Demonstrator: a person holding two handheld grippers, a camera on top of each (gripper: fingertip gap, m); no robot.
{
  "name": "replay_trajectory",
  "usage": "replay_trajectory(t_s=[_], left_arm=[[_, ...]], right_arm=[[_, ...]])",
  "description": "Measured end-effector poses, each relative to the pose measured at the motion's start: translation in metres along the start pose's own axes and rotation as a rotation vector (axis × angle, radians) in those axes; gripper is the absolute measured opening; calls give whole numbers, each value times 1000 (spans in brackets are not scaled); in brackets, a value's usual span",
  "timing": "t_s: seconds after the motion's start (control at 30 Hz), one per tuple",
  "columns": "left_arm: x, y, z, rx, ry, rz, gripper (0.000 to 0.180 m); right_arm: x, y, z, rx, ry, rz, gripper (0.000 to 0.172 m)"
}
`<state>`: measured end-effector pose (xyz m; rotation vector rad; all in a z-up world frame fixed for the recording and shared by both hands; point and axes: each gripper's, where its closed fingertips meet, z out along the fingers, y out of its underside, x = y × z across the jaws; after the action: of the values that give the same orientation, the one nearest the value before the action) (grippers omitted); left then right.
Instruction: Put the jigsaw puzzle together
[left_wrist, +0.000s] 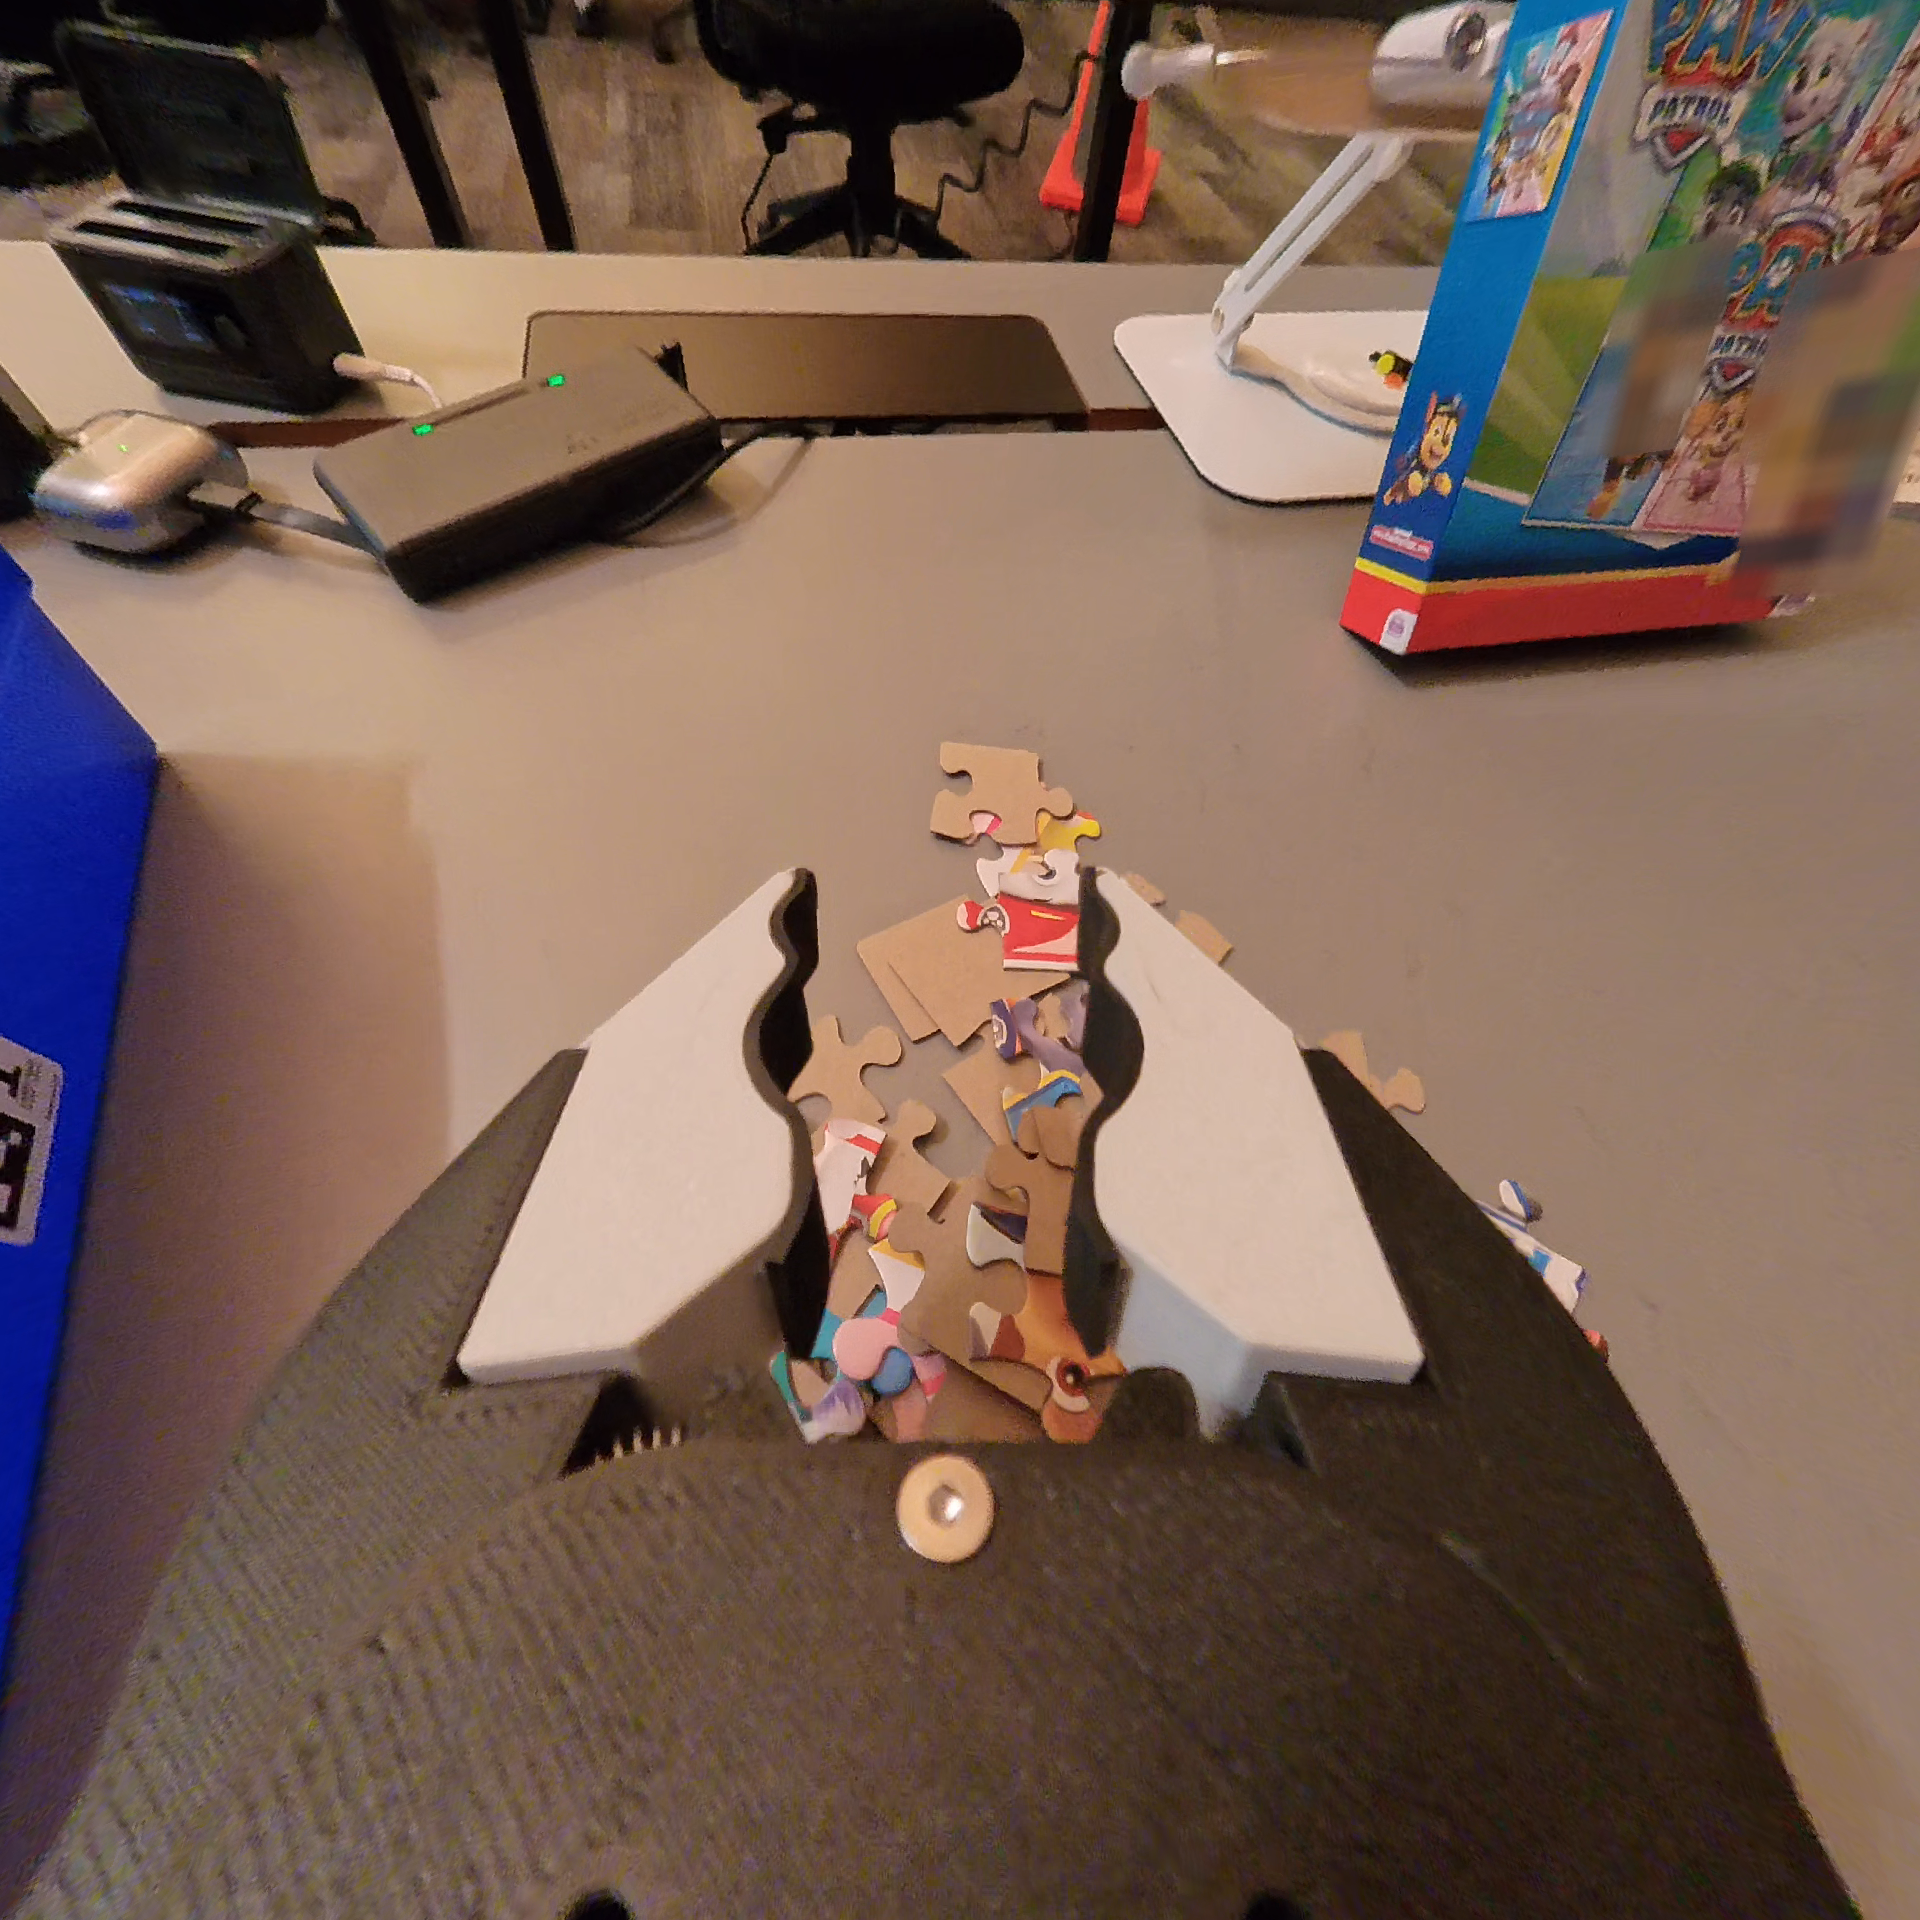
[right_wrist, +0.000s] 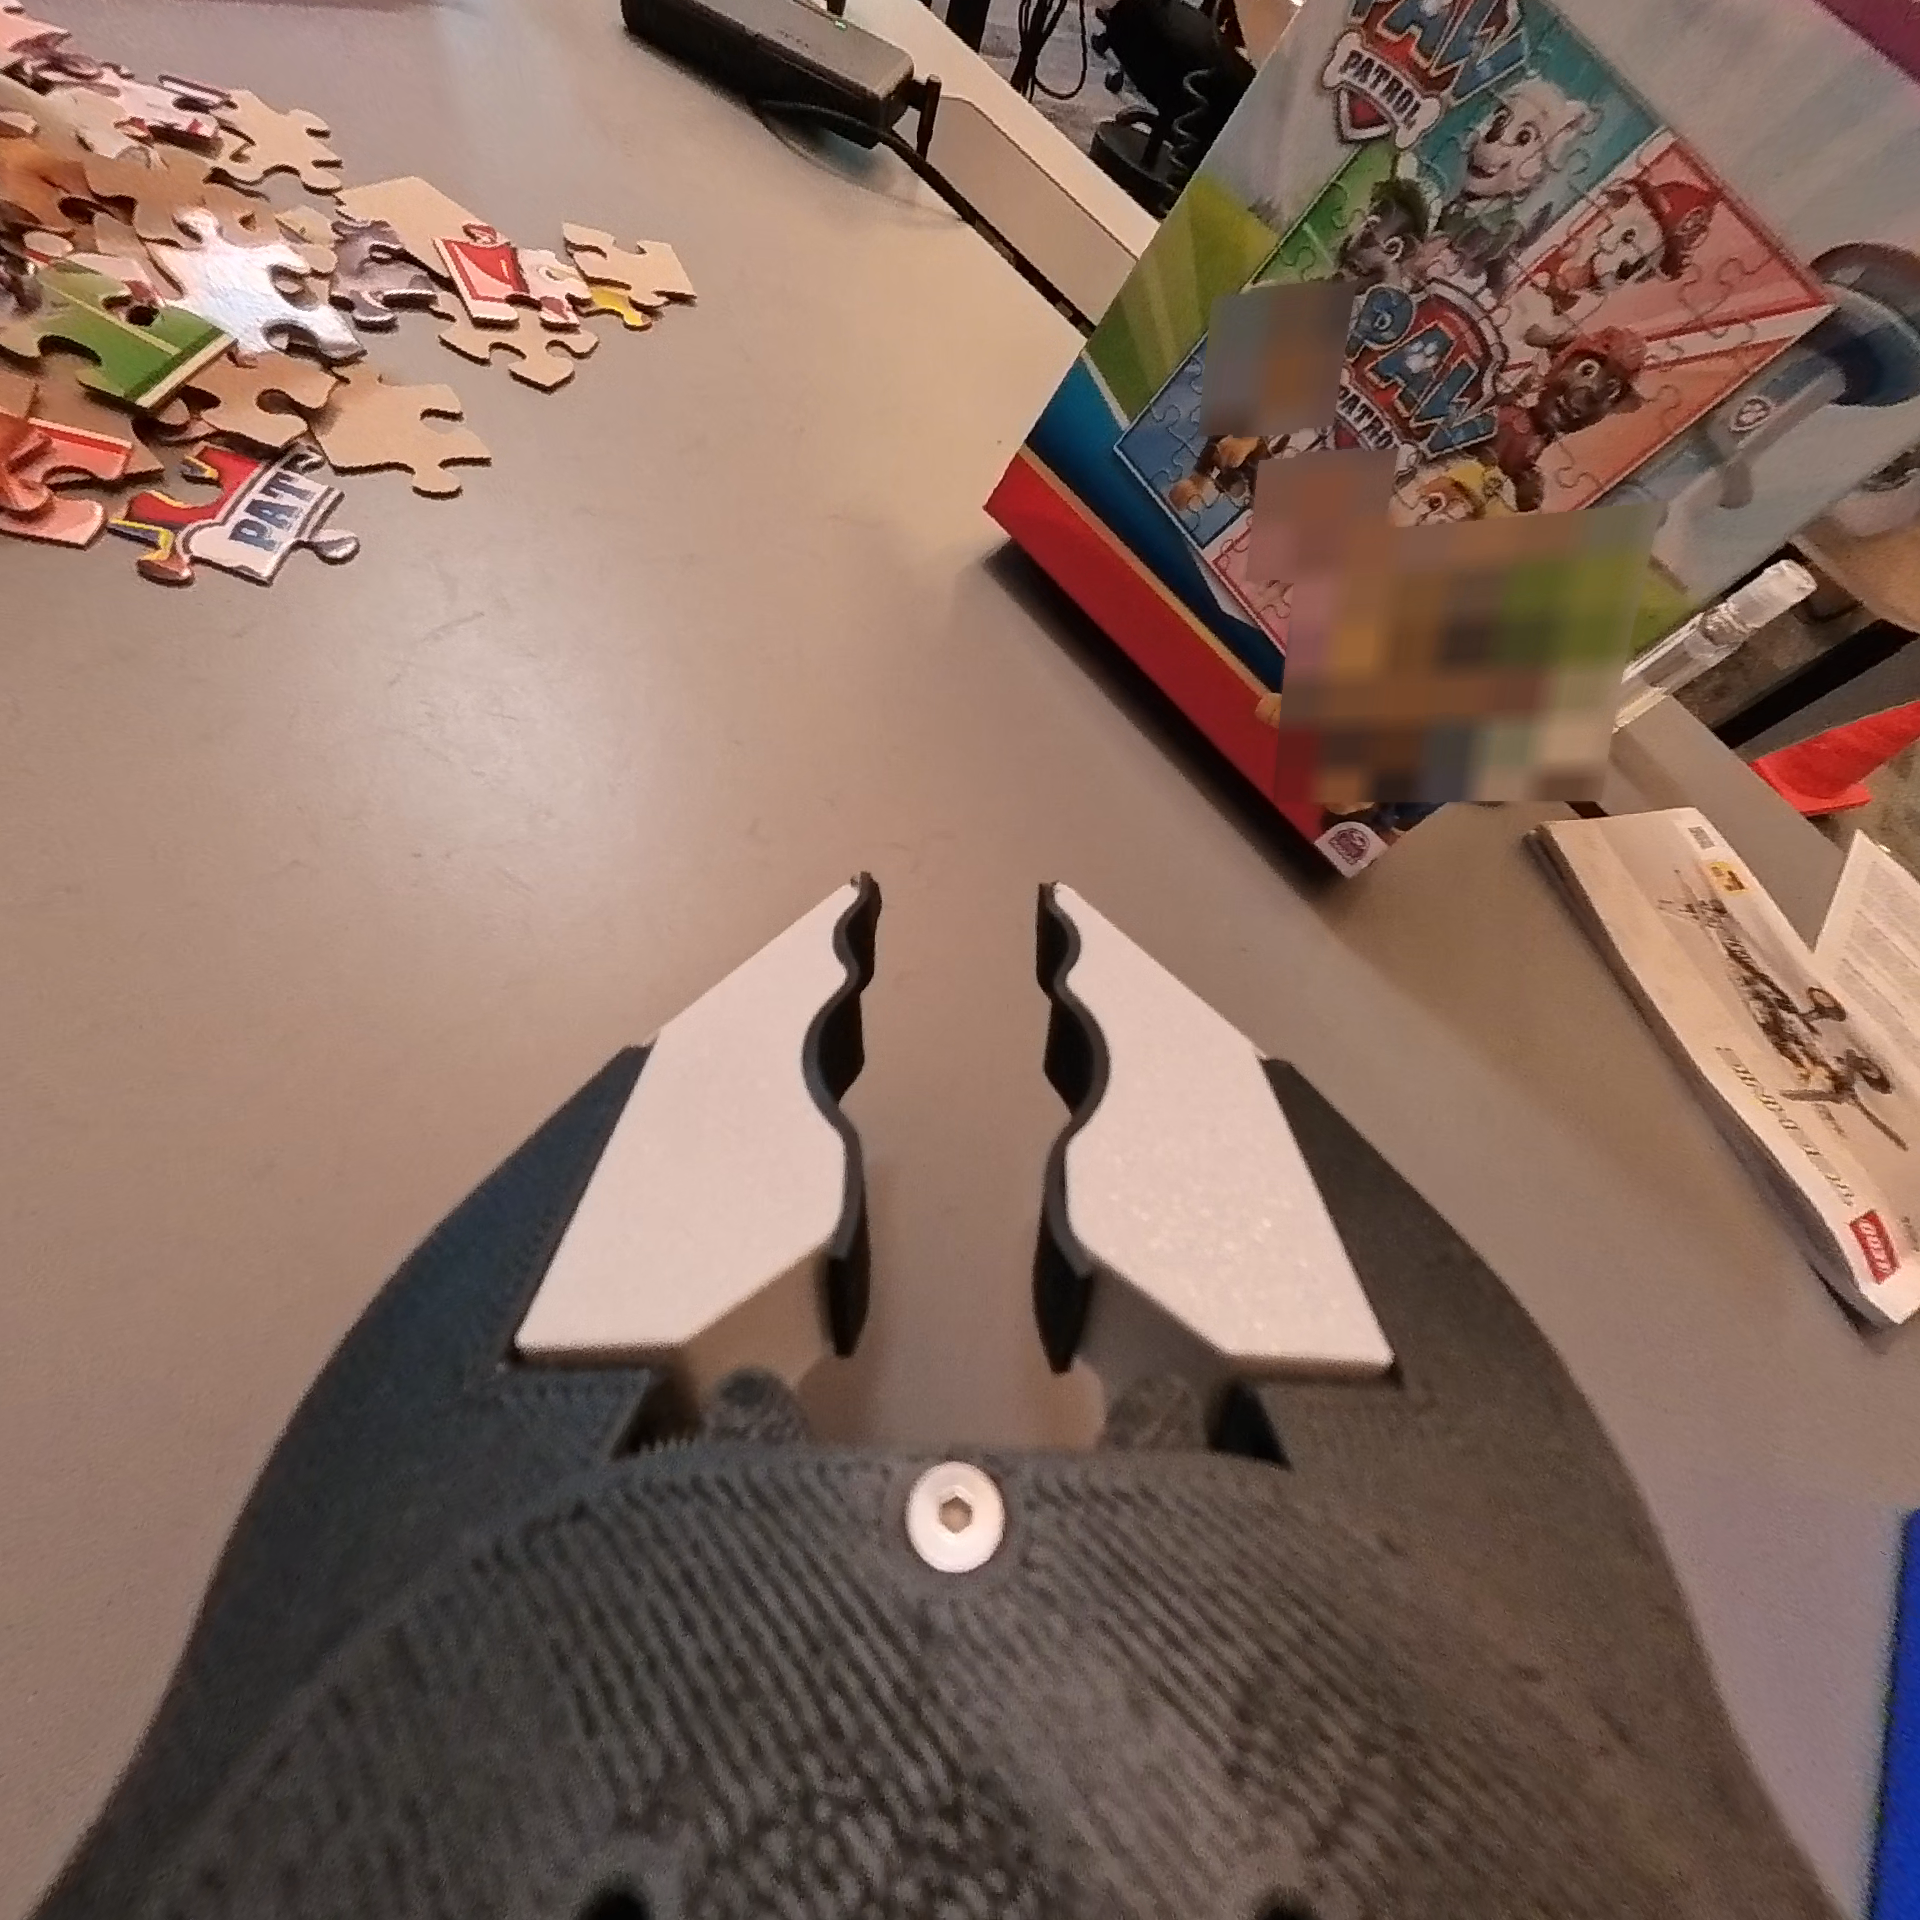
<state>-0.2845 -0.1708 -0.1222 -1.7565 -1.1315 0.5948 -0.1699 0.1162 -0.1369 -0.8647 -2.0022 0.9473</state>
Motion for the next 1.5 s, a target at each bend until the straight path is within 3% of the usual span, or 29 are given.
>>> replay_trajectory(t_s=[0.4,0.6,0.77,0.97,1.1,1.27,1.4,1.5], left_arm=[[38,41,17,-337,57,97,56],[42,31,35,-379,43,133,56],[37,43,50,-459,15,143,55],[31,55,56,-501,-10,157,54],[29,55,53,-501,-6,169,39],[31,54,50,-498,26,162,38],[40,39,43,-438,52,189,38],[70,24,35,-373,155,277,38]], right_arm=[[-1,1,1,-5,-2,-7,30],[0,2,1,-10,0,-4,30],[0,3,1,-16,-1,-3,30],[-1,4,2,-20,-5,-3,30],[-2,5,2,-23,-7,-7,30],[-3,4,2,-22,-9,-11,30],[-3,4,2,-22,-7,-13,30],[-1,4,2,-21,-1,-11,30]])
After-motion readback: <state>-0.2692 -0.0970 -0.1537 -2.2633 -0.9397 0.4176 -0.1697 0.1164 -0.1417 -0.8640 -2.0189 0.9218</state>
